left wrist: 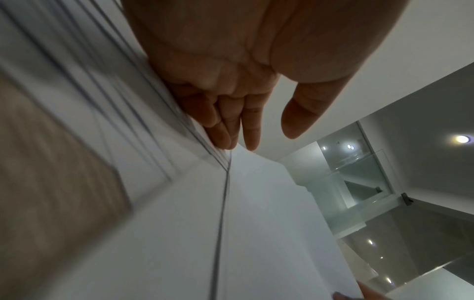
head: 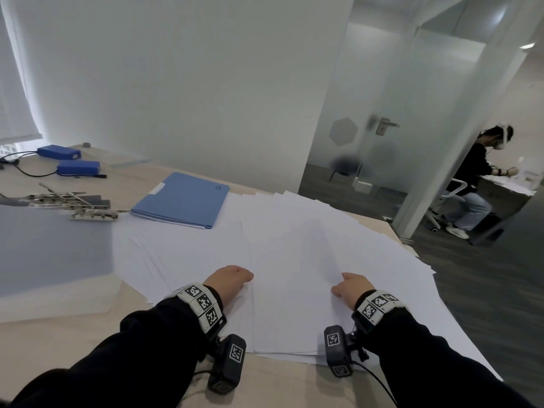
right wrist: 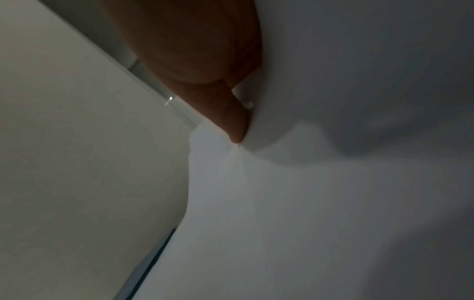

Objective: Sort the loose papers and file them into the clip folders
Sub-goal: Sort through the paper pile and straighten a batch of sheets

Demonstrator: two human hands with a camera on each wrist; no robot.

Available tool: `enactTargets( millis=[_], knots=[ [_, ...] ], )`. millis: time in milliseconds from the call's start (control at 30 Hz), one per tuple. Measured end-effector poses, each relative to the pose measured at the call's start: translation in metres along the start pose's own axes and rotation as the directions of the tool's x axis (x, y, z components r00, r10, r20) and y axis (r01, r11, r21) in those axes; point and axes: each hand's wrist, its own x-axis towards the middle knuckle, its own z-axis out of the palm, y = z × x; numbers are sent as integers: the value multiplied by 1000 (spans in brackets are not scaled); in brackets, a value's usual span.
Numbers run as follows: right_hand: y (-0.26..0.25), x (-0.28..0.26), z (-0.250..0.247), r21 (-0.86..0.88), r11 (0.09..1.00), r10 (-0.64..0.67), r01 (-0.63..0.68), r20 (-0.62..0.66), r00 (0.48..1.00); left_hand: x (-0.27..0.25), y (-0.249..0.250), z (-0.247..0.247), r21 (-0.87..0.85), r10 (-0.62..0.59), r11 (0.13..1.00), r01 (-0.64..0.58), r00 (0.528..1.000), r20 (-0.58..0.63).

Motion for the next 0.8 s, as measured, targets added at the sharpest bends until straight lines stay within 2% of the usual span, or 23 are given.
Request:
enactTargets(
  millis=[167,367,567,733,800],
  knots=[
    [38,-8,-23,246,969,18,7,-101,995,0,-3,-4,-154,-59,987,52,998,-38],
    [69,-21,-32,551,830,-16,93,-142,990,-4,9,3,-204,-81,976,69,995,-51],
    [74,-32,-34,708,684,-67,176,-179,982,-13,29,18,-178,-52,982,62,997,60],
    [73,-41,-35,763,604,-142,231,-183,973,-15,47,29,-372,61,928,-3,988,143],
    [69,-42,-32,783,566,-180,259,-188,965,-16,57,31,-418,127,906,-66,985,119]
  ],
)
